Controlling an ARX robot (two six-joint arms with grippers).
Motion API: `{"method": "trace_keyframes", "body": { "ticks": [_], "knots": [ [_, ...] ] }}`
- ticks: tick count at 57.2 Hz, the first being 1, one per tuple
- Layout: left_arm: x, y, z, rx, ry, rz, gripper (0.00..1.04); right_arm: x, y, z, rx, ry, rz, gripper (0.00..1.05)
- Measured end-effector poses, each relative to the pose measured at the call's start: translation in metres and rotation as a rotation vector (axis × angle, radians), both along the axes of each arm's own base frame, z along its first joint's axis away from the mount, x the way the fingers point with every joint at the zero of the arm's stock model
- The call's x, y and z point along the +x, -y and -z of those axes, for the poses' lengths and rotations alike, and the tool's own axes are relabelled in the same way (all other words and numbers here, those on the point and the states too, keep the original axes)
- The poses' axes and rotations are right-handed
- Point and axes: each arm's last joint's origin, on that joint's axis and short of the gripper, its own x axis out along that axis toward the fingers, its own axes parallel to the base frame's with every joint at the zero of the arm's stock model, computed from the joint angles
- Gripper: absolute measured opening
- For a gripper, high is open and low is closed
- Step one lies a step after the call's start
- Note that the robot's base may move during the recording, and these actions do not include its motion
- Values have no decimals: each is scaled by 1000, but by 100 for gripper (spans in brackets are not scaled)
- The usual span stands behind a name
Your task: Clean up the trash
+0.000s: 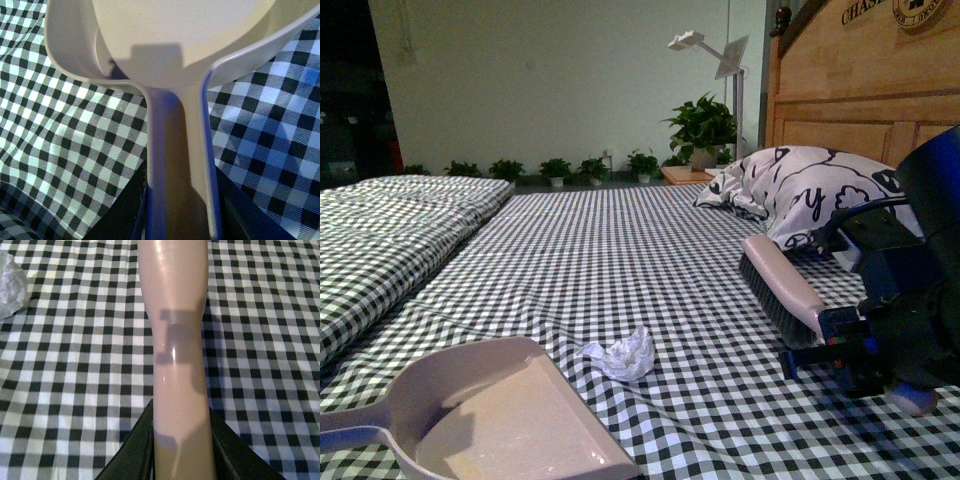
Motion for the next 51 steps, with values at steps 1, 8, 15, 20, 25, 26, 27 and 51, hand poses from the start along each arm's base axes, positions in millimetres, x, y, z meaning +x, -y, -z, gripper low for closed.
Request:
{"method": "trace_keyframes", "body": {
  "ticks": [1,8,15,20,25,26,27,51],
  "knots": [
    [0,0,0,0,0,0,28,2,-1,1,-3,0,1,21],
    [0,0,0,0,0,0,28,18,-9,6,-44,5,-1,21],
    [0,0,0,0,0,0,28,27,-17,10,-62,0,-20,21],
    [0,0,0,0,0,0,28,31,-24,14,-85,-4,-34,21],
    [0,0,0,0,0,0,28,34,-31,19,-108,-14,-46,21],
    [0,0,0,0,0,0,28,35,-32,20,-117,-16,-52,21],
    [0,0,0,0,0,0,28,35,-33,20,-120,-16,-54,21],
    [0,0,0,0,0,0,28,30,-62,33,-169,-60,-137,21]
  ]
}}
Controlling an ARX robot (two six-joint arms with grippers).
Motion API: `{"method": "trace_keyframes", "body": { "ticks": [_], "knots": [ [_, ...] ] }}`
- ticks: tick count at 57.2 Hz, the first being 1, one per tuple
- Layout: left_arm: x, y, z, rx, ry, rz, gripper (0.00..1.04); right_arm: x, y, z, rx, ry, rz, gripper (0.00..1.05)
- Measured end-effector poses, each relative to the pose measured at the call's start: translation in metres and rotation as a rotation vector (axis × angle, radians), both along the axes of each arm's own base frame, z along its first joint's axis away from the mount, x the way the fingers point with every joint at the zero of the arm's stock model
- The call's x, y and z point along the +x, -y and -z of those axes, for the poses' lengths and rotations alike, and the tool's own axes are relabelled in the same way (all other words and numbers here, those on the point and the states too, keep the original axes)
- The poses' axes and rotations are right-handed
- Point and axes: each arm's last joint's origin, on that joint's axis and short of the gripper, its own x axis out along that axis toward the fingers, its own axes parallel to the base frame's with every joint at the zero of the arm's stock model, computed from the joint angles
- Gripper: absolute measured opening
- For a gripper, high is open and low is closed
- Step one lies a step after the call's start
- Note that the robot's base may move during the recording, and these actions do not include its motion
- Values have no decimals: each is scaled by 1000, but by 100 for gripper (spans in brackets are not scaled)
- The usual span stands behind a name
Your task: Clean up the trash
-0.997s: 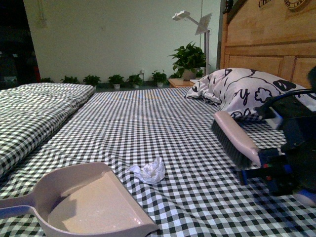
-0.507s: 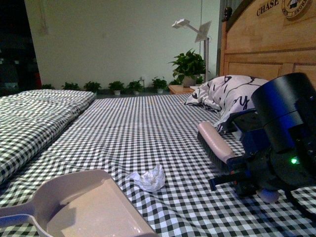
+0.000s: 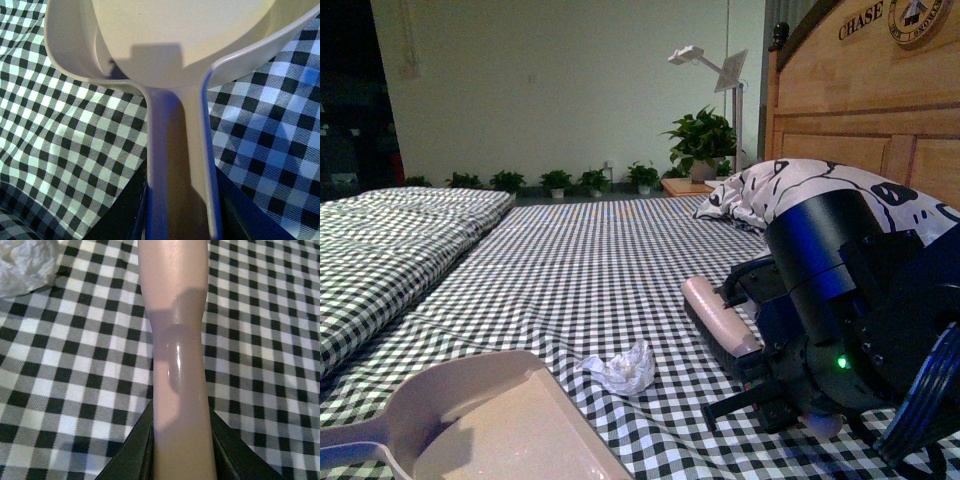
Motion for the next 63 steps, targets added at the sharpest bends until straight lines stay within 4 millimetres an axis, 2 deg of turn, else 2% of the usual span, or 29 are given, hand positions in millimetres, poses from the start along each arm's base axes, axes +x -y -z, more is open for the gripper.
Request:
{"method": "trace_keyframes", "body": {
  "ticks": [16,26,37,43,50,63],
  "knots": [
    [0,0,0,0,0,0,28,-12,-28,1,-4,-78,-113,21],
    [0,0,0,0,0,0,28,-21,-46,-11,48,-121,-220,21],
    [0,0,0,0,1,0,28,-45,-58,-36,174,-227,-395,21],
    [0,0,0,0,0,0,28,-55,-57,-55,259,-252,-460,21],
    [0,0,0,0,0,1,28,-48,-44,-74,320,-186,-422,21],
    [0,0,0,0,0,1,28,-23,-12,-76,245,-35,-227,21]
  ]
}}
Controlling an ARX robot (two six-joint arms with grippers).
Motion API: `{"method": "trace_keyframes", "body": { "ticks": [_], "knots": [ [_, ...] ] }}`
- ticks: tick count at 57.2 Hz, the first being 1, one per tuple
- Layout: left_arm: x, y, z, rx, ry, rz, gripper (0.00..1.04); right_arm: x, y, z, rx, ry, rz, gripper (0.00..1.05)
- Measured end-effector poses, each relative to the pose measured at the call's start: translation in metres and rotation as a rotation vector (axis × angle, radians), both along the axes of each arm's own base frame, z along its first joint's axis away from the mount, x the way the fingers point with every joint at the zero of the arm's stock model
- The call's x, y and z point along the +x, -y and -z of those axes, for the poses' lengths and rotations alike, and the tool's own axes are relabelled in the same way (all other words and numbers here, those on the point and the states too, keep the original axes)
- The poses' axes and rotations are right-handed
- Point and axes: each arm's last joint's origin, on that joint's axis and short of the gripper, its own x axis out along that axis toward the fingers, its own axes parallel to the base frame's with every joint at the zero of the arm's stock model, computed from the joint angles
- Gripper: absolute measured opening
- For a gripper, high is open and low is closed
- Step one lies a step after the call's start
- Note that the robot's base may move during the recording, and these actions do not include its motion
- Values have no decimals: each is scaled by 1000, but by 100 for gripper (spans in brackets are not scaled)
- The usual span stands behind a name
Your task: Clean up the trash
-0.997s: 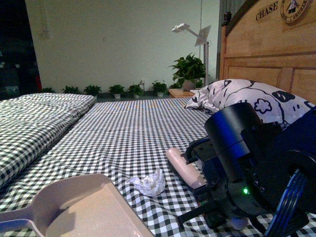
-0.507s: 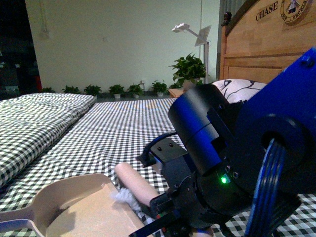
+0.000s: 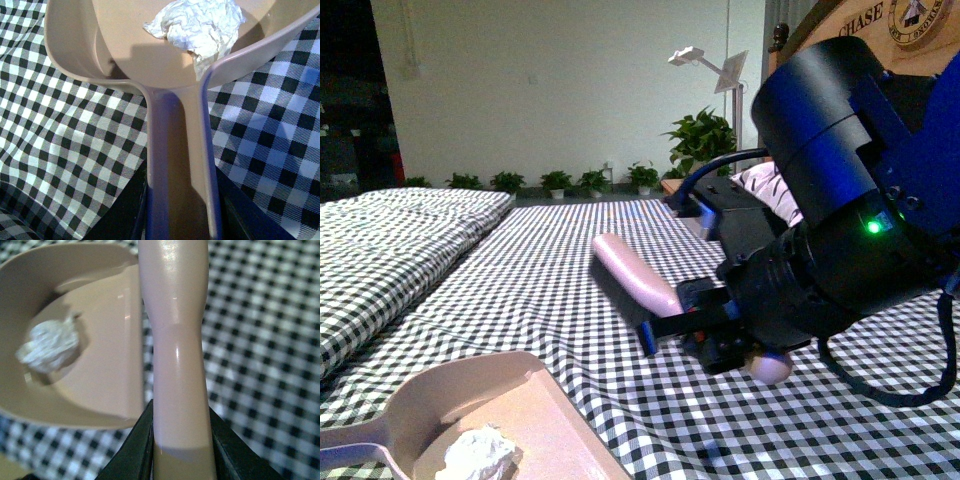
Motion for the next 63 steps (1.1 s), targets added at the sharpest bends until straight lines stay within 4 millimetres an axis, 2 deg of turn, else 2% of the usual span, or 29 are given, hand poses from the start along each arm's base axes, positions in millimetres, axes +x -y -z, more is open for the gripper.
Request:
{"method": "trace_keyframes", "body": {
  "ticks": [7,17,25,31,43,50,63],
  "knots": [
    [0,0,0,0,0,0,28,14,22,6,-66,78,153,21],
    [0,0,0,0,1,0,28,34,74,8,-132,176,407,21],
    [0,0,-2,10,-36,-1,28,40,116,7,-151,182,533,21],
    [-2,1,-7,-9,-82,6,28,41,135,6,-151,174,575,21],
    [3,1,-15,-50,-4,-6,28,35,155,-12,-122,219,598,21],
    [7,0,-38,-80,116,-89,28,18,171,-34,-83,285,608,21],
    [4,0,-77,-210,326,-294,28,-11,181,-54,-35,333,593,21]
  ]
}}
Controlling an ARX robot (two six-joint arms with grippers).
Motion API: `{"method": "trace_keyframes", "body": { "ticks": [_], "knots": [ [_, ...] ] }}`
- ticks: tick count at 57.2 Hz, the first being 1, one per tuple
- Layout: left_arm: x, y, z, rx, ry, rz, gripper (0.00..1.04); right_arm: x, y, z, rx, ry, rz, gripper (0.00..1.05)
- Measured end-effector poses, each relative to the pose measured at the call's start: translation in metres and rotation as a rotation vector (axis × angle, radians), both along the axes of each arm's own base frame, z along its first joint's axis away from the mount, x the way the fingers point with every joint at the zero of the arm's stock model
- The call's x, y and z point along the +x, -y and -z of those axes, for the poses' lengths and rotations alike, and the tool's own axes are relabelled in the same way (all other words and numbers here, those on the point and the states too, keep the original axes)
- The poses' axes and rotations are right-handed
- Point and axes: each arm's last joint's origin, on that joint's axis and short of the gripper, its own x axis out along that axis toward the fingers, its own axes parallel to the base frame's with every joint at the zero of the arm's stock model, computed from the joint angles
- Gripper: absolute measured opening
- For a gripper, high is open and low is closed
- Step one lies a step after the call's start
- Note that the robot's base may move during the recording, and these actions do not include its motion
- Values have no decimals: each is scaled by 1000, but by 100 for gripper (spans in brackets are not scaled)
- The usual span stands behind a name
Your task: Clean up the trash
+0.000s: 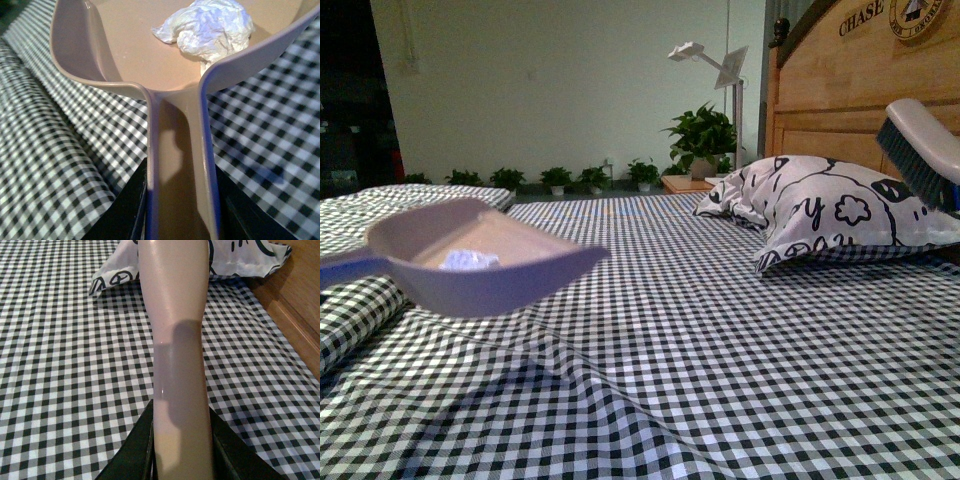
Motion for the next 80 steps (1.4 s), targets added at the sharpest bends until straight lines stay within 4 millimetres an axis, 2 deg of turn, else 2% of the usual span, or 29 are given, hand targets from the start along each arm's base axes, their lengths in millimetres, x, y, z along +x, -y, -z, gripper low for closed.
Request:
{"method": "trace_keyframes", "body": {
  "ticks": [7,16,21,24,31,44,56,72,80],
  "knots": [
    [-12,8,-23,-100,84,-201,28,-23,6,-27,-10,95,13,21],
    [-35,19,-38,-199,117,-305,28,-52,10,-53,-16,187,-4,21],
    [-55,25,-49,-251,144,-345,28,-74,11,-69,-14,237,-42,21],
    [-73,28,-56,-289,153,-380,28,-93,12,-79,-15,273,-73,21],
    [-101,31,-61,-314,166,-421,28,-122,15,-91,-5,318,-111,21],
    [-146,44,-63,-342,168,-380,28,-167,14,-100,7,362,-195,21],
    [-175,47,-59,-362,173,-395,28,-197,16,-108,23,398,-220,21],
    [-196,50,-57,-385,177,-390,28,-215,19,-107,69,387,-244,21],
    [-199,52,-58,-391,181,-374,28,-217,20,-105,87,369,-256,21]
  ]
}}
